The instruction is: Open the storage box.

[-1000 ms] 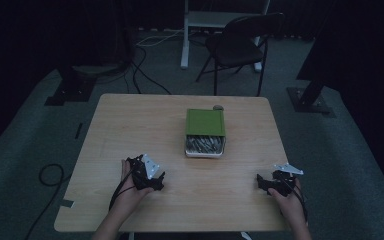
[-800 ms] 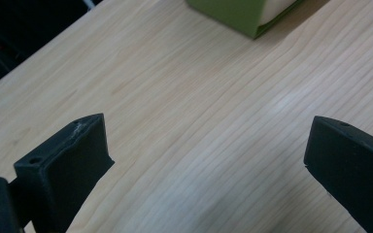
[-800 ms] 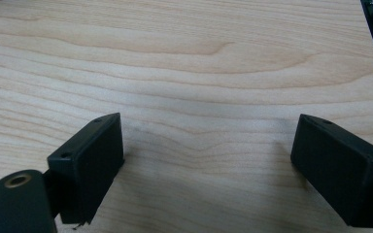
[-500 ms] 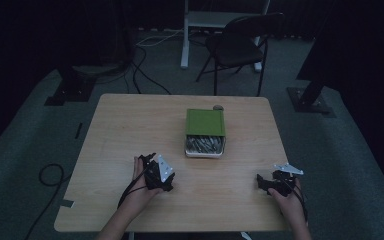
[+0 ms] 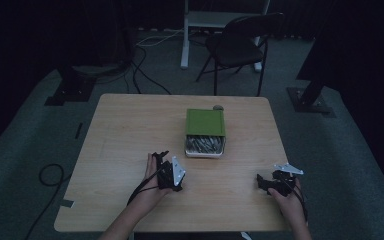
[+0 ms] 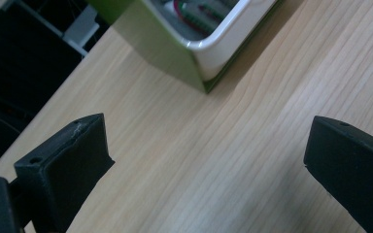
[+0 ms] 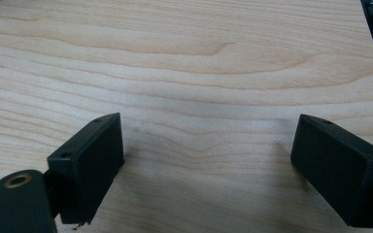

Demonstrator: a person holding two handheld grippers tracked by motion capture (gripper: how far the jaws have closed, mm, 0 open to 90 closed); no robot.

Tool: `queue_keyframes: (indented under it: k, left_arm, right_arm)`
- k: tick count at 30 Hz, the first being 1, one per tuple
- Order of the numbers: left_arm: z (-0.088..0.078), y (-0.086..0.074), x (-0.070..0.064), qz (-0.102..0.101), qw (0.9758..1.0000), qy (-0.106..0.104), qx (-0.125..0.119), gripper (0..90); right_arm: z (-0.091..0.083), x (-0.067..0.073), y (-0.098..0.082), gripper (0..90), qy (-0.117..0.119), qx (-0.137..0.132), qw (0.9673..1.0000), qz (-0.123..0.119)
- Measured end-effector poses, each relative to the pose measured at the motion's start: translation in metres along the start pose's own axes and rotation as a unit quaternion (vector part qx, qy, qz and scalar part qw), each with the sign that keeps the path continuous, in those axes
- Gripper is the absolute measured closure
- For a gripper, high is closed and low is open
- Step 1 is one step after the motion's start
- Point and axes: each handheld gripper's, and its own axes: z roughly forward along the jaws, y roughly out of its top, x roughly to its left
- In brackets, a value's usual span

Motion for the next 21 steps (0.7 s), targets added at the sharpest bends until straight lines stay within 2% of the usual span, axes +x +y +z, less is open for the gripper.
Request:
queue_keyframes:
  k: [3,10,15,21]
  left_arm:
    - [0.001,0.004,-0.003,0.011,0.9999,-0.003,-0.003,7.2]
    - [0.005,0.013,-0.009,0.040,0.9991,-0.007,-0.016,7.2]
    - [0.007,0.020,-0.011,0.067,0.9975,-0.012,-0.020,7.2]
    - [0.008,0.028,-0.015,0.086,0.9957,-0.012,-0.032,7.3]
  right_arm:
    - [0.000,0.000,0.000,11.4,0.000,0.000,1.0000,0.000]
    - [0.000,0.000,0.000,11.4,0.000,0.000,1.0000,0.000]
    - [0.000,0.000,0.000,11.4,0.000,0.000,1.0000,0.000]
    - [0.000,0.000,0.000,11.4,0.000,0.000,1.0000,0.001]
